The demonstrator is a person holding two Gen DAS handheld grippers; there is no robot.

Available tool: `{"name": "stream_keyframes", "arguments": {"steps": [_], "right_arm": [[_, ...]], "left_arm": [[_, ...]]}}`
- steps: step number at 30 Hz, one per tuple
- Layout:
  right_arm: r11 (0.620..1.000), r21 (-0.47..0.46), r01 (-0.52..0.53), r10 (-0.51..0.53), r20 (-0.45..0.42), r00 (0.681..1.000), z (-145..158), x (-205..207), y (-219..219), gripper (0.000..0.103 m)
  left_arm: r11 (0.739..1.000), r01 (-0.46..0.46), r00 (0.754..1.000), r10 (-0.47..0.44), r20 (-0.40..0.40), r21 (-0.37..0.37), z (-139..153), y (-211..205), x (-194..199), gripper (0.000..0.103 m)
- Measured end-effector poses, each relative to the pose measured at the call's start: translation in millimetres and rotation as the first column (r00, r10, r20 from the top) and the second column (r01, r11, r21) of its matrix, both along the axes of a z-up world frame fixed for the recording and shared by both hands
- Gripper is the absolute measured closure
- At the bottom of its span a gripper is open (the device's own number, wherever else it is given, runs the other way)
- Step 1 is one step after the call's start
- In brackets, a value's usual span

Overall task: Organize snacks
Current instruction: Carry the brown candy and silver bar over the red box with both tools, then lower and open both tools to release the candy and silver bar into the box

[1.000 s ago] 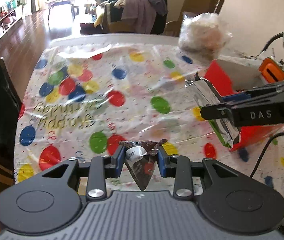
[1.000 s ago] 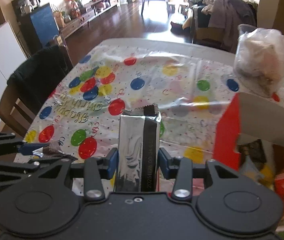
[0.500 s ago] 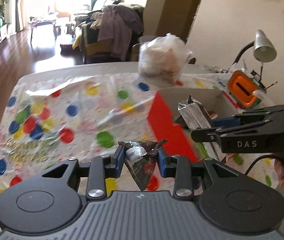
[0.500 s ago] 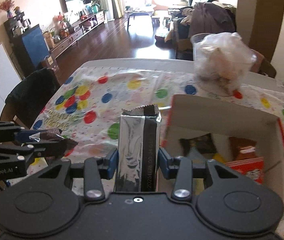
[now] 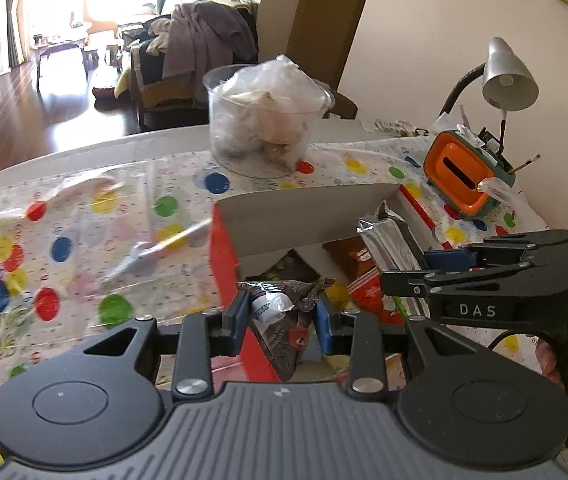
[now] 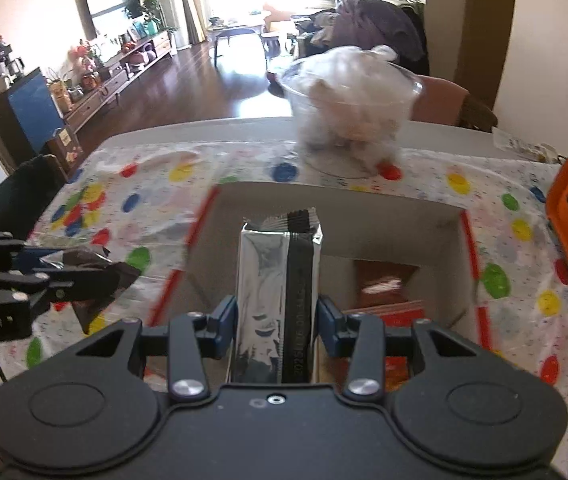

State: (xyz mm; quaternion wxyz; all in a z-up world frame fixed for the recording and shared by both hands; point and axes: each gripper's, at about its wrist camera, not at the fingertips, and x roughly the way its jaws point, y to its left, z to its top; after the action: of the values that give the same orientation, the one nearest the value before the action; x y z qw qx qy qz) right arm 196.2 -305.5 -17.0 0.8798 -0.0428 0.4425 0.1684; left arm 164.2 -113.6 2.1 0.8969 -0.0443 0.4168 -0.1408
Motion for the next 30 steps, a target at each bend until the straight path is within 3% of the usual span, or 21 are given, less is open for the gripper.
{"name": "stream_keyframes", "arguments": {"steps": [16, 30], "right_arm": [[0.996, -0.024, 0.086, -0.087, -0.057, 0.995, -32.4, 48.2, -80.0, 0.061], [0.997, -0.071, -0.011, 0.001, -0.143, 0.990, -68.3, 67.8, -60.0, 0.061]], "left_arm": [[0.998, -0.004, 0.991, 0.012, -0.132, 0.059, -42.5, -66.3, 69.6, 0.070], [0.992, -0.021, 0.961, 0.056, -0.272, 0.128, -84.7, -86.1, 110.7, 0.070]]}}
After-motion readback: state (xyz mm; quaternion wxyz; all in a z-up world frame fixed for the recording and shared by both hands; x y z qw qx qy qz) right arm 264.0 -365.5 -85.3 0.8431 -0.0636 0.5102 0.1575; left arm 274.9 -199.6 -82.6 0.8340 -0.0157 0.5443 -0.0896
